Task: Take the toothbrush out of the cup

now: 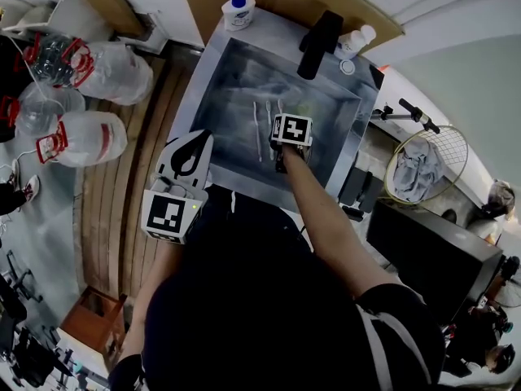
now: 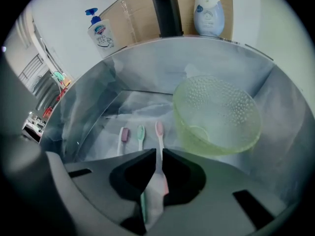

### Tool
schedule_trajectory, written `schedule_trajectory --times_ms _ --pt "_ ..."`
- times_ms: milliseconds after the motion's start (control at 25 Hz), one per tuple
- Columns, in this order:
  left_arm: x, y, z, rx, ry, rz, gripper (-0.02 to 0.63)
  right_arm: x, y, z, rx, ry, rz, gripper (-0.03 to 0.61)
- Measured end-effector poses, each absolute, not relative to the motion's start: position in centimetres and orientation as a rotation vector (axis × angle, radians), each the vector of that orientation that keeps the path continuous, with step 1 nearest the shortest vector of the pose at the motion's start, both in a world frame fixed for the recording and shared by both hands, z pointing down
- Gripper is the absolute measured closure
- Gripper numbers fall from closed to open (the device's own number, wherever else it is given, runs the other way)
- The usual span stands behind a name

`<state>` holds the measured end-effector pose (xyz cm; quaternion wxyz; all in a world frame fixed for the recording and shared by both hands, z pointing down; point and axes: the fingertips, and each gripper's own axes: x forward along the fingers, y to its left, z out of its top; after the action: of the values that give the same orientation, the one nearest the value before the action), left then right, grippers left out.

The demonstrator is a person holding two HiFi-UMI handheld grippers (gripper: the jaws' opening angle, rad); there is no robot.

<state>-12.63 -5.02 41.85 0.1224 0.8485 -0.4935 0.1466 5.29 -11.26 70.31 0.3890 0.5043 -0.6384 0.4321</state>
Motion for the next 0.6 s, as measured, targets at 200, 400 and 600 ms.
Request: schedule_trajectory --times_ms 200,400,600 --pt "-12.3 -5.3 41.5 2.504 -1.414 0.408 0.594 4.9 -10.1 67.1 1.290 -1.718 1.058 0.528" --pt "-10.3 -5.9 40.8 2.580 -1.339 0.368 0.594 6.2 -8.7 61.1 1.427 -1.878 1.056 0.529" --pt "-7.1 -7.2 39.8 2.688 -1.222 0.303 0.594 9.8 -8.0 53.3 1.686 -2.015 0.944 0.538"
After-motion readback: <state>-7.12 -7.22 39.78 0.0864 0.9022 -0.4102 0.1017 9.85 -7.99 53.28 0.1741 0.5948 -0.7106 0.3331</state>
